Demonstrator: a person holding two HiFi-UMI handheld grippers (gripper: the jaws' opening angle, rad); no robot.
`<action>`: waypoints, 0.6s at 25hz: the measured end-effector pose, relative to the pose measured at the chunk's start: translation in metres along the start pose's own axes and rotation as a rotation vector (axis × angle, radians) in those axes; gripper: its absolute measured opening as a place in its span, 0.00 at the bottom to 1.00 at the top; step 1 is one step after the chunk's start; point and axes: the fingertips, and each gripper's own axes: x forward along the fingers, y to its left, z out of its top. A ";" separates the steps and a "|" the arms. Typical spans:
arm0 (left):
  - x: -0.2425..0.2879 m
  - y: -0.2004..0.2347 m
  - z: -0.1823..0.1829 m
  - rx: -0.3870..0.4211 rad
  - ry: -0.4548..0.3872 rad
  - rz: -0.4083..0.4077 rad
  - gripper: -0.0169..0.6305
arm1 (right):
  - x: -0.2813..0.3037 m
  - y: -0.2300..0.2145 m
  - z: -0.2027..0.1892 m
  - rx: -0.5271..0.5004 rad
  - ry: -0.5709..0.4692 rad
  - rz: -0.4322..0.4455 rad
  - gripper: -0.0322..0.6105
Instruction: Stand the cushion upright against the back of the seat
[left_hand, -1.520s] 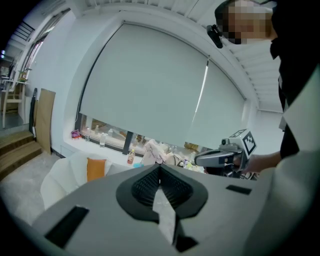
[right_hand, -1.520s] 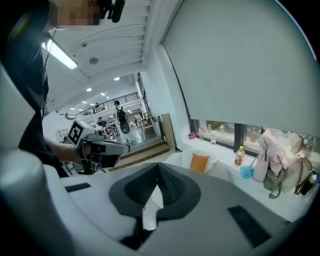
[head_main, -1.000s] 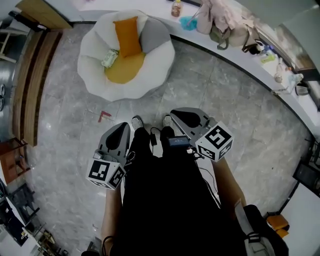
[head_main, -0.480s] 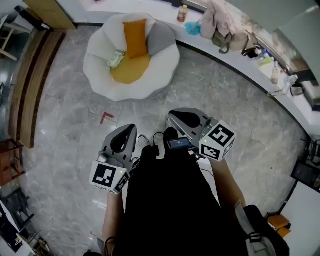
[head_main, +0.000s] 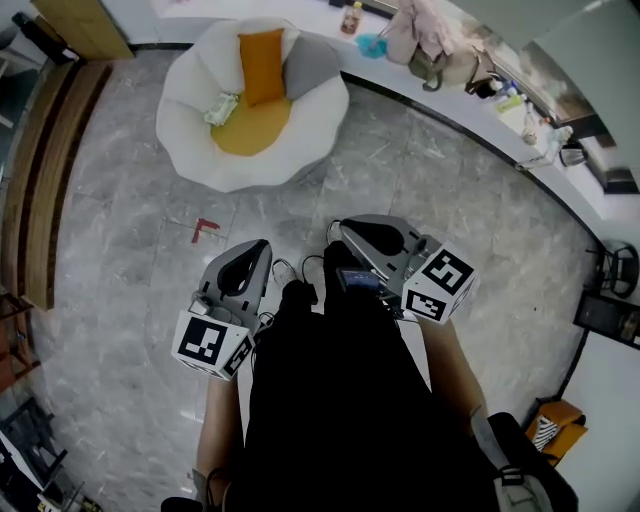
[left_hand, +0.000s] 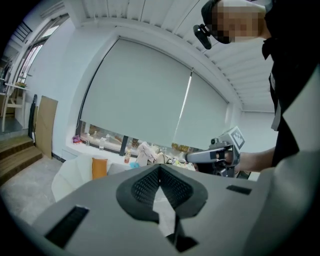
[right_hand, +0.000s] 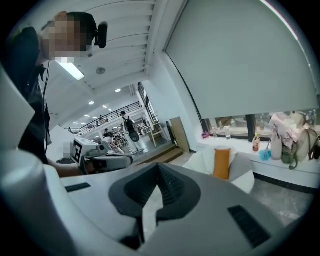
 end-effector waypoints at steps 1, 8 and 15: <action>-0.002 0.001 -0.002 0.003 0.003 -0.009 0.05 | 0.000 0.004 -0.003 -0.002 0.001 -0.004 0.08; -0.014 0.004 0.004 0.009 -0.019 -0.026 0.05 | -0.001 0.018 -0.002 0.009 -0.016 0.031 0.08; -0.012 -0.002 0.004 -0.019 -0.022 -0.068 0.05 | -0.005 0.017 0.012 -0.045 -0.037 0.011 0.07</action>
